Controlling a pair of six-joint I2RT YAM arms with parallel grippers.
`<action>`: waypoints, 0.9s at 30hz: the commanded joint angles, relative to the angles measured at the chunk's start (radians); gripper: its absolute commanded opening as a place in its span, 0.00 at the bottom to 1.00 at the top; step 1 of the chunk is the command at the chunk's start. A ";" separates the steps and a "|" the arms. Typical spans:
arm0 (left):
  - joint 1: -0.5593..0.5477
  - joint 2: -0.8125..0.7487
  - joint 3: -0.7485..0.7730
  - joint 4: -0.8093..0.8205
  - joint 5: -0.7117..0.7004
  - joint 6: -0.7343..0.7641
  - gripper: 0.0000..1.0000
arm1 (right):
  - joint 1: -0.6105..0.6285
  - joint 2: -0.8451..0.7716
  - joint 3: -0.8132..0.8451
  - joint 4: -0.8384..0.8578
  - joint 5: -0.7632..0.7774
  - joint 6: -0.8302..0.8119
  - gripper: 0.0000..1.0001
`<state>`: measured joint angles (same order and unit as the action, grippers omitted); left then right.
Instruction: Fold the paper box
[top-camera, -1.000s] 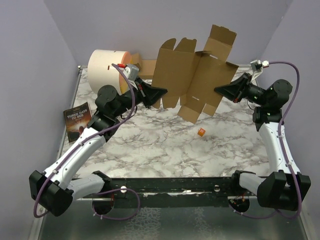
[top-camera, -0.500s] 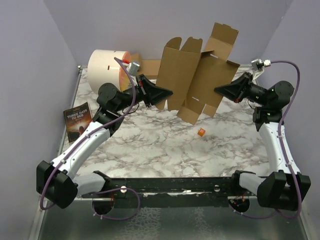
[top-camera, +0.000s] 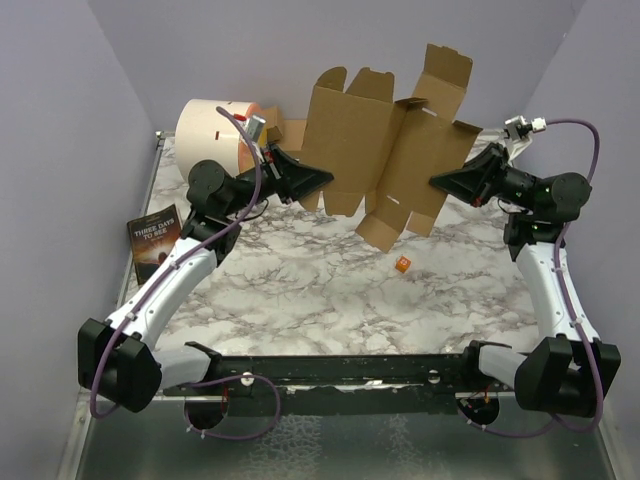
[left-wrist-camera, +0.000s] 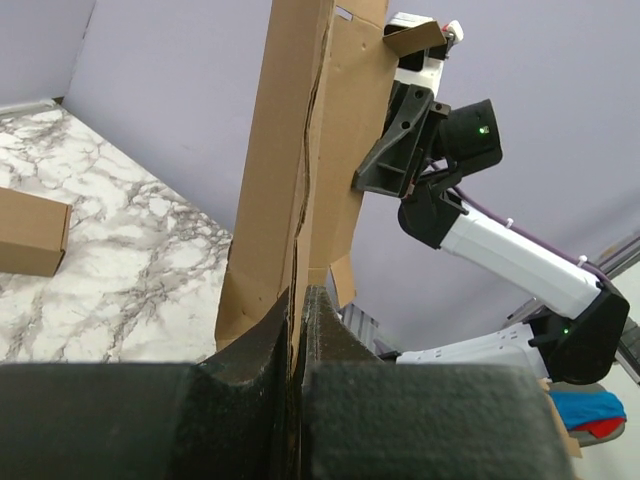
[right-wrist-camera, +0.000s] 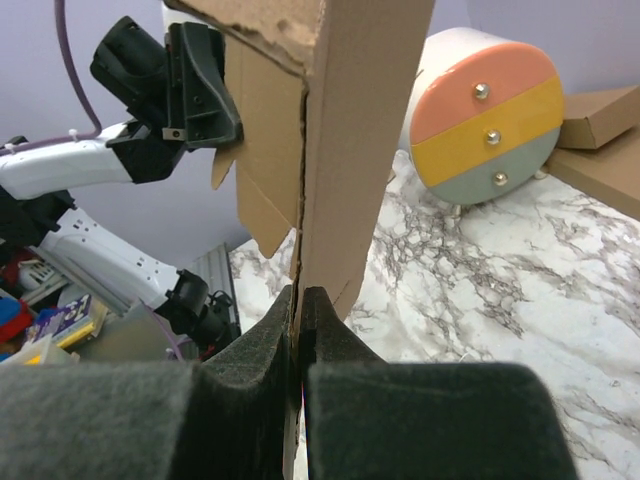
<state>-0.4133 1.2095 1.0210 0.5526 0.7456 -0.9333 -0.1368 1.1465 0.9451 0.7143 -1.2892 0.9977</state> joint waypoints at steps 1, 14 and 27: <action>0.004 0.035 0.040 0.043 0.044 -0.050 0.00 | 0.006 0.021 0.013 0.132 -0.037 0.090 0.01; 0.027 0.023 0.069 0.116 0.092 -0.080 0.00 | 0.006 -0.007 0.078 -0.390 0.086 -0.354 0.20; 0.027 0.015 0.042 0.195 0.109 -0.127 0.00 | 0.006 0.027 0.034 -0.130 0.048 -0.105 0.30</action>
<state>-0.3901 1.2579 1.0580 0.6903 0.8280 -1.0466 -0.1368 1.1667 0.9966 0.4301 -1.2312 0.7670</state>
